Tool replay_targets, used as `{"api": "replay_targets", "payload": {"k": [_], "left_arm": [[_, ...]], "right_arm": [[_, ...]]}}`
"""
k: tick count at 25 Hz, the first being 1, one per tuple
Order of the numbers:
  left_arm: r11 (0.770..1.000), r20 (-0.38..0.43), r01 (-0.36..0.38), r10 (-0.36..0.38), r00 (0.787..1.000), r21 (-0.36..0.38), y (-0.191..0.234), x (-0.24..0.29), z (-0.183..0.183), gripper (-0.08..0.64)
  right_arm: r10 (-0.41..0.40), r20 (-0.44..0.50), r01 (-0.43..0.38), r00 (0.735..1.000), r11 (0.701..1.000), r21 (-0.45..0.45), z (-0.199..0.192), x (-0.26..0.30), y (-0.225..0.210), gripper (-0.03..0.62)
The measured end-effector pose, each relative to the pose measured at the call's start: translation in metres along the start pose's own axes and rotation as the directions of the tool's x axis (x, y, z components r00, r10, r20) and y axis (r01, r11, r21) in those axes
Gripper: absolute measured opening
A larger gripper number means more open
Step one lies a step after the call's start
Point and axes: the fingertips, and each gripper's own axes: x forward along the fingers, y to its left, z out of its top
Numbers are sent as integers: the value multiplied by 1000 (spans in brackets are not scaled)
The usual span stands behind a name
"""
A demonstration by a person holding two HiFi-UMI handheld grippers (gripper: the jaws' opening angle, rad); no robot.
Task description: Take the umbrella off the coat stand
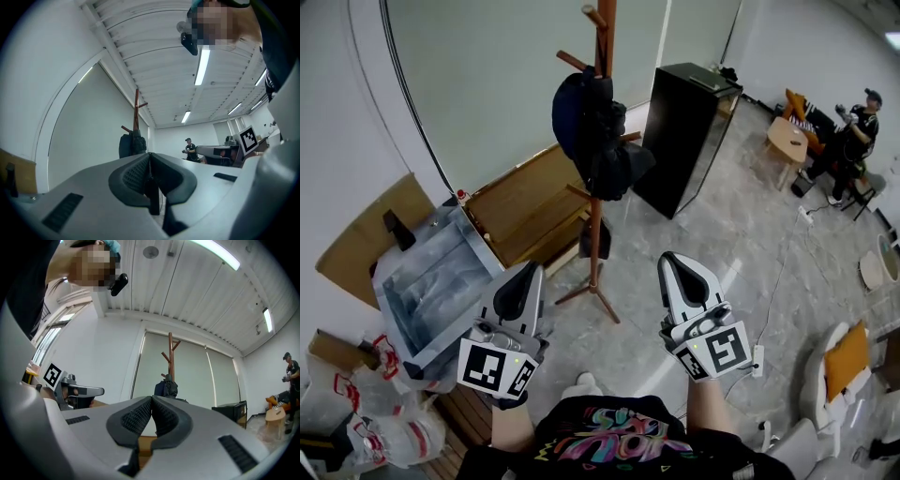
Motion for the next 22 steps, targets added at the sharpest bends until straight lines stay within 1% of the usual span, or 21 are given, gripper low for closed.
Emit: {"api": "replay_targets", "payload": {"k": [6, 13, 17, 22], "left_arm": [[1000, -25, 22, -23, 999, -21, 42, 26, -14, 31], [999, -48, 42, -44, 998, -34, 60, 48, -25, 31], [999, -44, 33, -35, 998, -42, 68, 68, -33, 31], [999, -30, 20, -21, 999, -38, 73, 107, -38, 31]], "right_arm": [[-31, -12, 31, 999, 1000, -5, -9, 47, -5, 14], [-32, -42, 33, 999, 999, 18, -27, 77, -16, 14], [-23, -45, 23, 999, 1000, 14, -35, 93, -30, 14], [18, -14, -18, 1000, 1000, 11, -34, 120, -57, 14]]}}
